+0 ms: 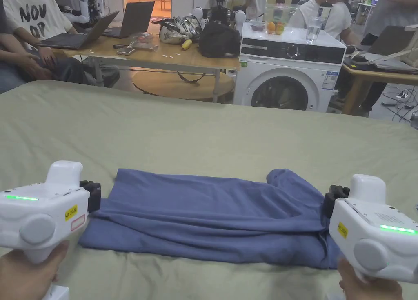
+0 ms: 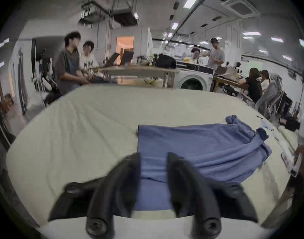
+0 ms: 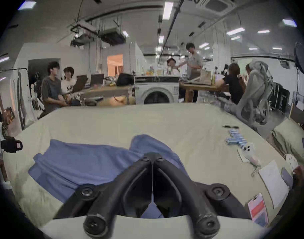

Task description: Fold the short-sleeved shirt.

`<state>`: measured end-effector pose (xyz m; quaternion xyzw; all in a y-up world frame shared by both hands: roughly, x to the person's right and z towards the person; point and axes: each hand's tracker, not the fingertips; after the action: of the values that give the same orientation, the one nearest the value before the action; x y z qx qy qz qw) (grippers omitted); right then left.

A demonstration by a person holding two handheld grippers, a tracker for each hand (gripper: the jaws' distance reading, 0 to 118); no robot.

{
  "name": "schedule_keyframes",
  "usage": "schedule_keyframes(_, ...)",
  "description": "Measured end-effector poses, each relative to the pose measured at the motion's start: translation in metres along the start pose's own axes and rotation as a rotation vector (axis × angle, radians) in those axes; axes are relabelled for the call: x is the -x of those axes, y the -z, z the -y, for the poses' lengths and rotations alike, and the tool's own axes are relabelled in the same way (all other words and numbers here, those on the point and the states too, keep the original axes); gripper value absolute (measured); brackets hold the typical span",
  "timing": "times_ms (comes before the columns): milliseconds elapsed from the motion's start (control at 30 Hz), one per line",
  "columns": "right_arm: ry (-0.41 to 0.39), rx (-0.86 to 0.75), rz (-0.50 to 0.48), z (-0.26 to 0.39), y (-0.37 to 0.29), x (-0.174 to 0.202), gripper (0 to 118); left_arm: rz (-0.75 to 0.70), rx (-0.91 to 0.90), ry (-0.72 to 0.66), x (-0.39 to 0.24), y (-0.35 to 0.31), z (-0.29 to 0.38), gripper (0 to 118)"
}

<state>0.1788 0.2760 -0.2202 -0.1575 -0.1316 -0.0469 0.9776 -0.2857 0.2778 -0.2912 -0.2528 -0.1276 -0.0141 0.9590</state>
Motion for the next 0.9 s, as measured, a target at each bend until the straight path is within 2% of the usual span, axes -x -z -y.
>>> schedule_keyframes(33, 0.0, -0.002, -0.015, 0.001, -0.003, 0.003, 0, -0.028, -0.026, -0.004, -0.002, -0.004, 0.002, 0)
schedule_keyframes(233, -0.018, -0.002, -0.023, 0.006, -0.015, 0.016, 0, -0.044, 0.051, -0.031, 0.016, -0.003, 0.003, 0)
schedule_keyframes(467, -0.037, 0.054, -0.026, 0.015, -0.006, 0.011, 0, 0.023, 0.403, -0.18, 0.057, 0.06, -0.015, 0)
schedule_keyframes(500, -0.041, 0.064, -0.024, 0.016, -0.005, 0.009, 0, 0.044, 0.462, -0.203, 0.063, 0.074, -0.017, 5)
schedule_keyframes(533, -0.043, 0.075, -0.024, 0.017, -0.004, 0.008, 0, 0.068, 0.491, -0.23, 0.067, 0.085, -0.017, 16)
schedule_keyframes(567, -0.045, 0.081, -0.021, 0.019, -0.003, 0.007, 0, 0.064, 0.532, -0.244, 0.066, 0.092, -0.017, 36)
schedule_keyframes(600, -0.05, 0.089, -0.017, 0.021, -0.003, 0.005, 0, 0.051, 0.559, -0.239, 0.065, 0.101, -0.016, 46)
schedule_keyframes(667, -0.06, 0.106, -0.006, 0.025, -0.002, 0.001, 0, 0.024, 0.637, -0.231, 0.061, 0.118, -0.011, 56)
schedule_keyframes(733, -0.063, 0.125, 0.001, 0.028, 0.0, -0.004, 0, 0.009, 0.755, -0.206, 0.05, 0.129, 0.003, 56)
schedule_keyframes(800, -0.066, 0.146, 0.013, 0.032, 0.0, -0.01, 0, -0.032, 0.67, -0.104, 0.032, 0.121, 0.004, 56)
schedule_keyframes(900, -0.062, 0.188, 0.025, 0.034, 0.004, -0.022, 0, -0.068, 0.658, -0.047, 0.014, 0.113, 0.005, 55)
